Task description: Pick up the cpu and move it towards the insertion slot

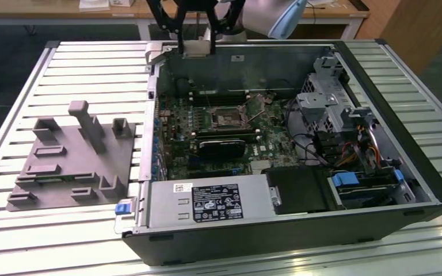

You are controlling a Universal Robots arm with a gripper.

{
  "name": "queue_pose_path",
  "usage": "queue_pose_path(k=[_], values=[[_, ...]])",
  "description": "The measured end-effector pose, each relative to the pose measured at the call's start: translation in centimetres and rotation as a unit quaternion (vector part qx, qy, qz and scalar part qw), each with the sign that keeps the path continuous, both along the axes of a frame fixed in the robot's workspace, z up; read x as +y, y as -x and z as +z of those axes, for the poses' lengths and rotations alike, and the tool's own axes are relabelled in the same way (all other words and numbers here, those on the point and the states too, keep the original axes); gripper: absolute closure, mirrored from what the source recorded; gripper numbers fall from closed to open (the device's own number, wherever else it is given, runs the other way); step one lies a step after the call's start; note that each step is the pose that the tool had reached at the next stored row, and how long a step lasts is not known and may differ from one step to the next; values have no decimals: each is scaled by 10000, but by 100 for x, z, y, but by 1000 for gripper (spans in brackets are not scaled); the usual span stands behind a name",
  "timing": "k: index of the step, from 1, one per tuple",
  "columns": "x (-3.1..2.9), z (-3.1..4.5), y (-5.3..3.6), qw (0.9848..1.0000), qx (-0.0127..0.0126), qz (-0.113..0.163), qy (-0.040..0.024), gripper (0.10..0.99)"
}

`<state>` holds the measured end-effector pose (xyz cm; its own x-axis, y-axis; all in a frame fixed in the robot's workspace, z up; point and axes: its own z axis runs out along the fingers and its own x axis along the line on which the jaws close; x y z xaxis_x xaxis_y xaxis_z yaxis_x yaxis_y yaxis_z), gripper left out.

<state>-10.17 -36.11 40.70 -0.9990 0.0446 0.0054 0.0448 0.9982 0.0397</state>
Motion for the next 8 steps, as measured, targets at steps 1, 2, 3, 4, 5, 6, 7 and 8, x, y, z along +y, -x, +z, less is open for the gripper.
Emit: queue_pose_path(k=[1, 2, 3, 4, 5, 6, 7, 8], values=[[13, 0, -18, 10000, 0, 0, 0, 541], [28, -1, -34, 10000, 0, 0, 0, 541], [44, -1, -49, 10000, 0, 0, 0, 541], [58, -1, -65, 10000, 0, 0, 1, 541], [73, -2, -80, 10000, 1, 0, 1, 541], [88, -2, -90, 10000, 0, 0, 1, 541], [110, -3, -96, 10000, 0, -1, 0, 541], [131, -3, -100, 10000, 0, 0, 1, 541]])
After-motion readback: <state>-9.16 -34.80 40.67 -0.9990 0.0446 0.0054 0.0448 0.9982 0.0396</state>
